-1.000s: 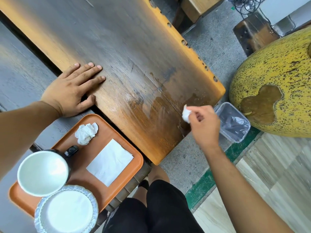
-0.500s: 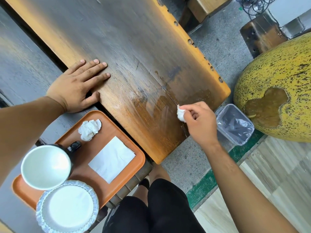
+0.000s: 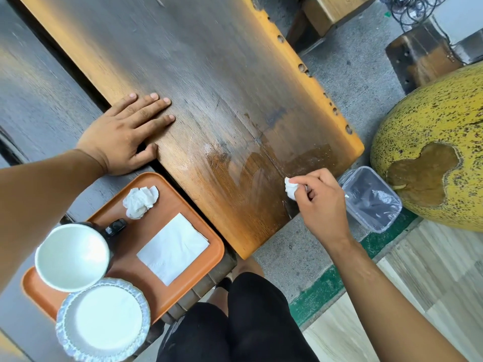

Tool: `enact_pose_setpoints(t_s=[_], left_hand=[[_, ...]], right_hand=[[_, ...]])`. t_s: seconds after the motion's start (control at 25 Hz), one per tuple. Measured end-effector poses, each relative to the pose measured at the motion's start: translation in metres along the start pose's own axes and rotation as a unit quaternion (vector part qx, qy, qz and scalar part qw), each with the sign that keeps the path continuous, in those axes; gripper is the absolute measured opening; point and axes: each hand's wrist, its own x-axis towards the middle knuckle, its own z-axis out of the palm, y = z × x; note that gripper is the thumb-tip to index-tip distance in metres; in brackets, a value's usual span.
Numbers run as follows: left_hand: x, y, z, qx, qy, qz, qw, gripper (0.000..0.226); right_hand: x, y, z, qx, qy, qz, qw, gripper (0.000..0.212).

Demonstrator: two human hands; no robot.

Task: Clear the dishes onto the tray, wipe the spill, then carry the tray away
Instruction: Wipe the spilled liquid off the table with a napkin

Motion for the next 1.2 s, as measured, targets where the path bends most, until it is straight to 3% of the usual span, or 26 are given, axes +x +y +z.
enact_pose_setpoints(t_s=[0.08, 0.24, 0.44, 0.64, 0.84, 0.92, 1.04, 1.2], left_hand=[[0.000, 0.002, 0.000, 0.005, -0.002, -0.003, 1.000, 0.068], [0.004, 0.003, -0.002, 0.012, -0.009, 0.002, 1.000, 0.067], [0.004, 0.003, -0.008, 0.023, -0.015, -0.010, 1.000, 0.067], [0.004, 0.002, -0.007, 0.021, -0.022, -0.027, 0.999, 0.070], [0.001, 0.001, -0.005, 0.011, -0.008, -0.058, 0.998, 0.073], [-0.003, 0.002, -0.007, -0.008, 0.009, -0.114, 0.993, 0.075], [-0.026, -0.001, -0.007, -0.024, 0.023, -0.155, 0.987, 0.072], [-0.085, -0.017, -0.010, -0.008, 0.037, -0.223, 0.974, 0.066]], right_hand=[[-0.003, -0.009, 0.002, -0.005, -0.042, -0.002, 0.999, 0.020], [-0.042, -0.033, 0.008, 0.051, -0.199, -0.018, 0.978, 0.020], [-0.037, -0.061, 0.026, 0.178, -0.201, 0.062, 0.961, 0.029], [-0.020, -0.097, 0.041, 0.253, -0.260, 0.110, 0.925, 0.029], [-0.017, -0.131, 0.062, 0.416, -0.279, 0.191, 0.844, 0.033], [-0.016, -0.140, 0.067, 0.392, -0.273, 0.165, 0.863, 0.030], [-0.012, -0.149, 0.075, 0.220, -0.243, 0.026, 0.945, 0.027], [-0.012, -0.167, 0.093, 0.144, -0.212, -0.082, 0.963, 0.020]])
